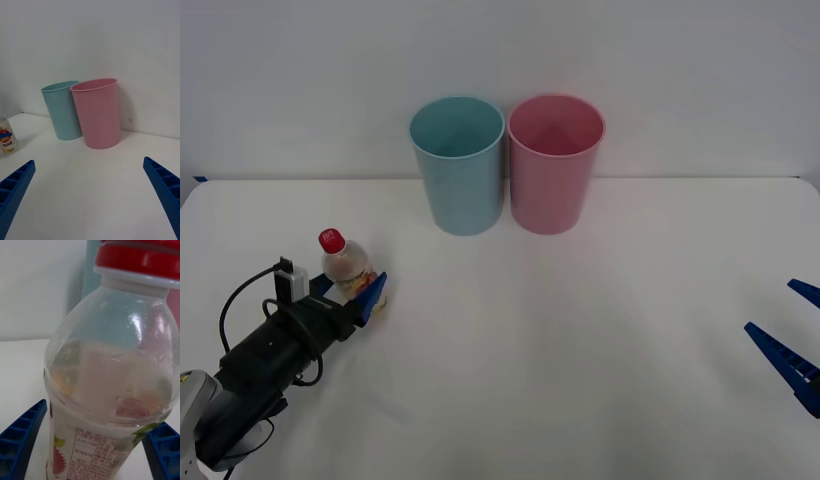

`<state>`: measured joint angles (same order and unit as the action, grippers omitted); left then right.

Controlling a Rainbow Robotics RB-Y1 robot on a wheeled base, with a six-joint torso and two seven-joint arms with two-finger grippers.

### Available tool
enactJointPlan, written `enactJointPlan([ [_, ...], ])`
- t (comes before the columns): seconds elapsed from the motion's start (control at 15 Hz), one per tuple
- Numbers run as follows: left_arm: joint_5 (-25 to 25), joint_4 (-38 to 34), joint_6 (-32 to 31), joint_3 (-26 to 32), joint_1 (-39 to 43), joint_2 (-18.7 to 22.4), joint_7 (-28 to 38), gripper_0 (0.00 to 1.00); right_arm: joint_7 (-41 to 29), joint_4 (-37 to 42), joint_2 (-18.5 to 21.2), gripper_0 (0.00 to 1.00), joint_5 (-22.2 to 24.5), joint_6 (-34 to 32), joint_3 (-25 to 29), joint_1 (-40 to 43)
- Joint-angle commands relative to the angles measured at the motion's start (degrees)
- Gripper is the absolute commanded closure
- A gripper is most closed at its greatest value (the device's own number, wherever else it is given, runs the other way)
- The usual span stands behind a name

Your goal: Grasp the object on the table and drop it into the matching bin: aluminum can to the light blue bin, PET bottle to the pink bin.

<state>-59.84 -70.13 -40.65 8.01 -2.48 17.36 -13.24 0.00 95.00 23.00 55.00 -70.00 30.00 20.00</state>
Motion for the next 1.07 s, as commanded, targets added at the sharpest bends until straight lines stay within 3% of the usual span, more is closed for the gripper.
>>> enactJointPlan([
  [0.07, 0.4, 0.0, -0.5, 0.0, 0.1, 0.0, -0.6, 1.00, 0.0, 0.0, 0.0, 0.00, 0.0, 0.0, 0.0, 0.0],
  [0.53, 3.0, -2.1, -2.4, 0.1, 1.6, 0.9, -0.2, 1.00, 0.0, 0.0, 0.0, 0.00, 0.0, 0.0, 0.0, 0.0],
  [0.87, 5.3, -13.0, -2.4, 0.1, 6.7, 2.7, 2.8, 1.00, 0.0, 0.0, 0.0, 0.00, 0.0, 0.0, 0.0, 0.0],
  [1.07, 5.6, -22.2, -2.0, 0.1, 9.5, 2.8, 9.8, 1.00, 0.0, 0.0, 0.0, 0.00, 0.0, 0.0, 0.0, 0.0],
])
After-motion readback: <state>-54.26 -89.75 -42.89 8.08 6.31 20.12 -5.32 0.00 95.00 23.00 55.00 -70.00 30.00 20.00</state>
